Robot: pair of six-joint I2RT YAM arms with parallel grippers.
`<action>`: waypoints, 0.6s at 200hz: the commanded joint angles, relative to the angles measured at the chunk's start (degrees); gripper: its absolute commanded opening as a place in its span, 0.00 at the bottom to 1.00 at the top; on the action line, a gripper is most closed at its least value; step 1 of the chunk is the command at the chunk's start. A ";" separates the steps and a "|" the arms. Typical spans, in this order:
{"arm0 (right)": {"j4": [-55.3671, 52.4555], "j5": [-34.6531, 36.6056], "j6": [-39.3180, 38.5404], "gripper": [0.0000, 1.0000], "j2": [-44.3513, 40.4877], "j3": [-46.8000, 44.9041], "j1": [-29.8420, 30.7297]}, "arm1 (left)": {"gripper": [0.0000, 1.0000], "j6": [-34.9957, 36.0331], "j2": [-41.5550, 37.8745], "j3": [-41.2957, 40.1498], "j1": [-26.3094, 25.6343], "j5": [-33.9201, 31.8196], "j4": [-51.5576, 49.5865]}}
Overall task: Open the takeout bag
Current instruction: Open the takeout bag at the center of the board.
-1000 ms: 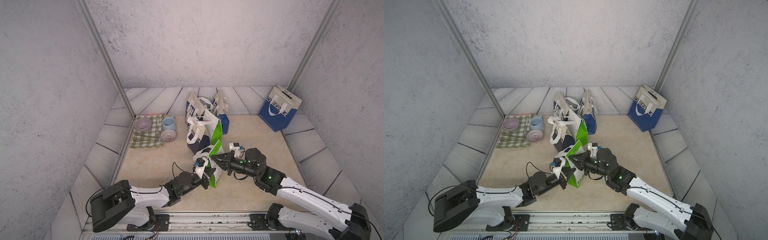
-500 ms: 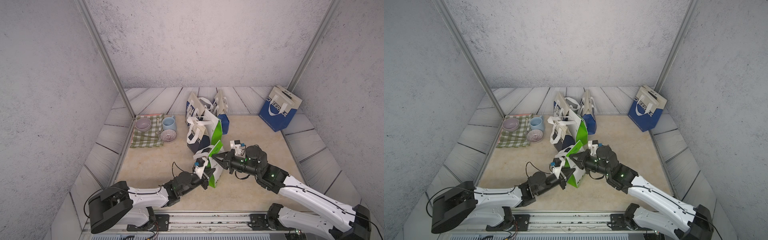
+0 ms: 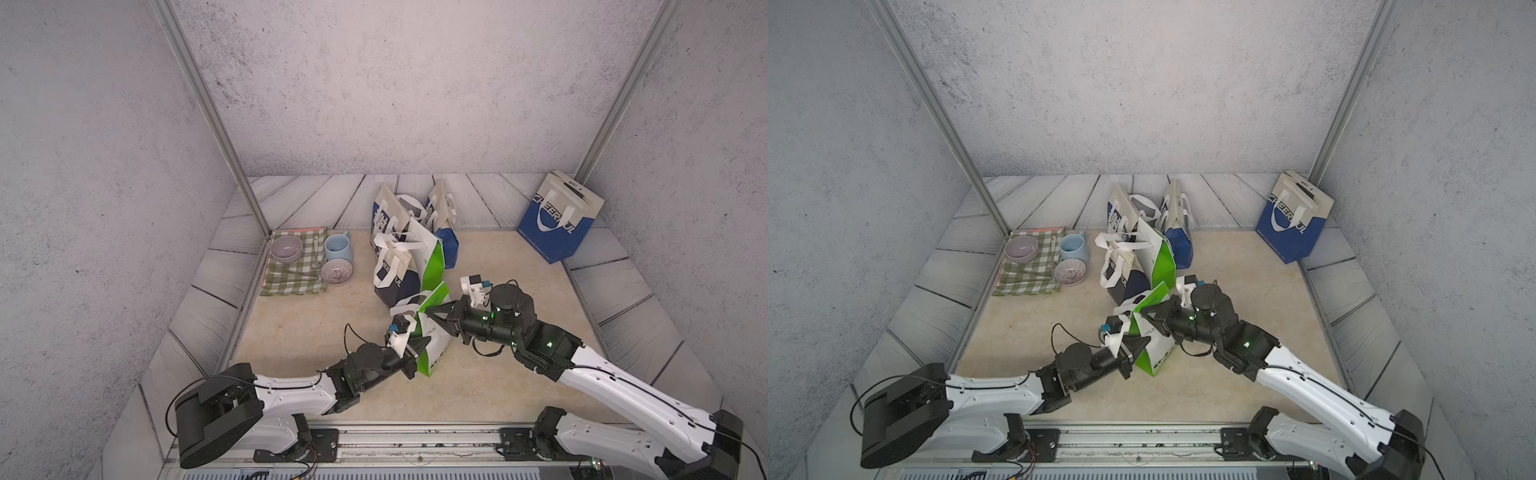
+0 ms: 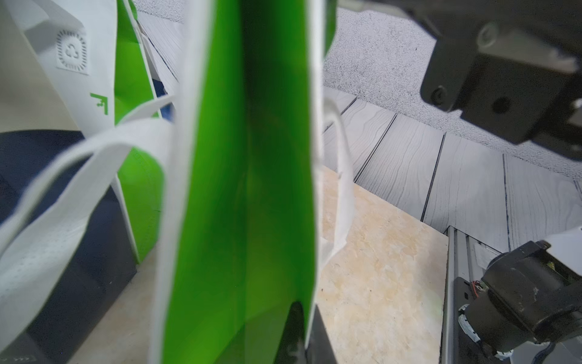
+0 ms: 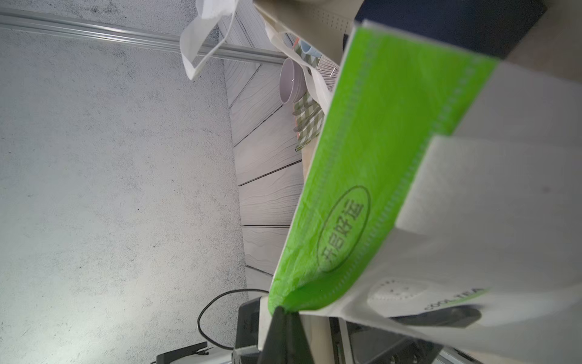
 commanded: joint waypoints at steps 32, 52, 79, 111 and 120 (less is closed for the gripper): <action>4.43 0.29 -3.08 0.00 -0.62 4.94 -1.41 | 0.00 0.79 -0.09 1.00 -0.18 0.88 -2.94; 3.71 0.04 -3.35 0.00 -0.63 5.67 -1.93 | 0.00 0.79 0.24 0.84 -0.20 0.74 -3.16; 3.54 -0.46 -3.53 0.00 -0.42 6.45 -2.27 | 0.00 0.67 0.44 0.81 -0.21 0.79 -3.48; 3.63 -0.79 -3.53 0.00 0.07 7.05 -2.29 | 0.00 0.72 0.62 0.84 -0.17 0.74 -4.04; 3.64 -1.05 -3.42 0.00 0.31 6.88 -2.28 | 0.00 0.66 0.55 0.84 -0.19 0.79 -3.99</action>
